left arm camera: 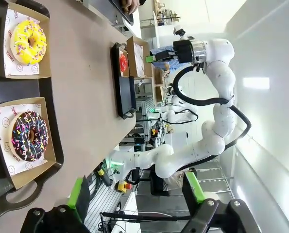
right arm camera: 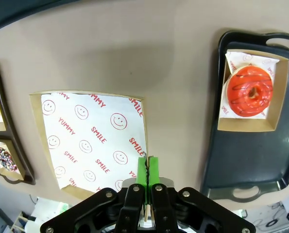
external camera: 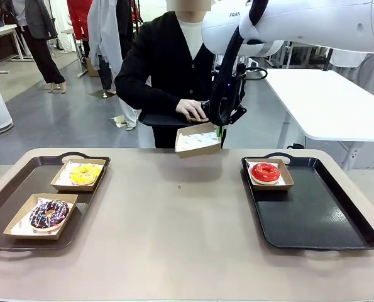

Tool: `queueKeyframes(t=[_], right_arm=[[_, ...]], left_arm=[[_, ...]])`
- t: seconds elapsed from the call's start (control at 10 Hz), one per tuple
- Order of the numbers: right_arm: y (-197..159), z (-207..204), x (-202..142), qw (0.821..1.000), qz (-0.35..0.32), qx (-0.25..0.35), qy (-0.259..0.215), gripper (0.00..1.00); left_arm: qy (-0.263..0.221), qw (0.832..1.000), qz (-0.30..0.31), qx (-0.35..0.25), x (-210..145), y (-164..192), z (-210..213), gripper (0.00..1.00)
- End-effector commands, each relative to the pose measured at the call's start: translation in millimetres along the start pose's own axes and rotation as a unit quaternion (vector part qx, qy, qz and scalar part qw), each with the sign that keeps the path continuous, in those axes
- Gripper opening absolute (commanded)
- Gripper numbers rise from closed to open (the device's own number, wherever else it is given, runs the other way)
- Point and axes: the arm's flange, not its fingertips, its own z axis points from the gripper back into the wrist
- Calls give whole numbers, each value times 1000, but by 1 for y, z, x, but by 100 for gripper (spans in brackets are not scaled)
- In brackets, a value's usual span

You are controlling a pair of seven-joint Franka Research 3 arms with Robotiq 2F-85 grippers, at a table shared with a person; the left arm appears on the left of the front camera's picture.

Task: Individually package the donuts and arrange them on the tray.
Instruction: Place the picked Paper togo box on the Handle tray.

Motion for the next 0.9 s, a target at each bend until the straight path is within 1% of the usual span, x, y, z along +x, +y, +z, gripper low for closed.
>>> queueKeyframes(t=[0.0,0.8], right_arm=[[-3,1,-3,1000,-1,-1,1,0],[-3,1,-3,1000,-1,-1,1,0]], left_arm=[[-1,1000,-2,-2,0,-1,1,100],[-1,1000,-2,-2,0,-1,1,100]])
